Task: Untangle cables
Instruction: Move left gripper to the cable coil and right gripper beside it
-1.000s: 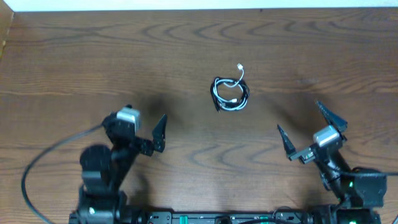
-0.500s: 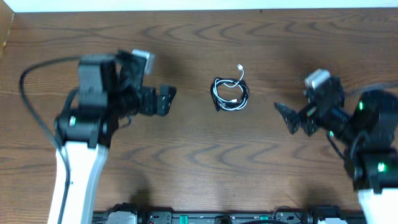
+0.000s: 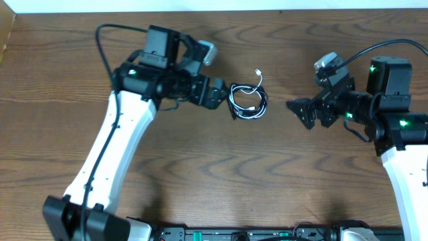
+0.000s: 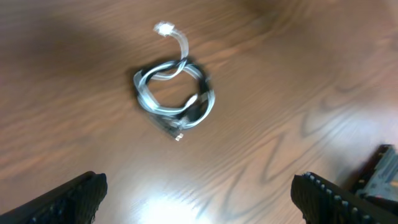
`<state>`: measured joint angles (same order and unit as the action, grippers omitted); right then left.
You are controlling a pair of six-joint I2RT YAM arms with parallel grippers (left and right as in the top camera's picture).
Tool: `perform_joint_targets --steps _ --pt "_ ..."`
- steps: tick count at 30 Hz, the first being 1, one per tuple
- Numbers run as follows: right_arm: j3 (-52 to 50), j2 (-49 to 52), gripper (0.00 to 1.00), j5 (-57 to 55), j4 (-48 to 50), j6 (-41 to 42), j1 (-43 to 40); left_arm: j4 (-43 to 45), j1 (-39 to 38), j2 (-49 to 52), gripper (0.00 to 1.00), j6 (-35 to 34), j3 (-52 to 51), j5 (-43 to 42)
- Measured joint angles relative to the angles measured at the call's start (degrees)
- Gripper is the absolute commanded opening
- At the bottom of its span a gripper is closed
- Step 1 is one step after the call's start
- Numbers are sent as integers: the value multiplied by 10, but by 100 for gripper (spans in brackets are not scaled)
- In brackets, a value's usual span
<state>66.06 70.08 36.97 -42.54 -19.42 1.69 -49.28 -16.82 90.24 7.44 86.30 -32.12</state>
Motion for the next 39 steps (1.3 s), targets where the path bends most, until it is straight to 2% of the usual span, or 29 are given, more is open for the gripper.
perform_joint_targets --steps 1,3,6,7,10,14,18,23,39 --pt "0 0 99 10 -5 0 0 15 -7 9 94 -1 0 -8" --pt "0 1 88 28 -5 0 0 38 -22 28 92 -19 1 -3" --pt "0 1 78 44 -3 5 0 66 -43 71 87 -90 1 61" --pt "0 1 76 46 -3 5 0 74 -47 87 87 -120 1 91" --pt "0 1 70 46 -3 14 0 101 -50 138 76 -191 1 156" --pt "0 1 64 35 -3 34 0 137 -50 197 69 -257 1 197" --pt "0 2 62 18 -3 52 0 157 -50 242 64 -300 1 214" --pt "0 3 60 10 -3 61 0 169 -55 274 59 -319 1 221" --pt "0 3 63 5 -10 65 0 187 -63 296 58 -336 1 221"
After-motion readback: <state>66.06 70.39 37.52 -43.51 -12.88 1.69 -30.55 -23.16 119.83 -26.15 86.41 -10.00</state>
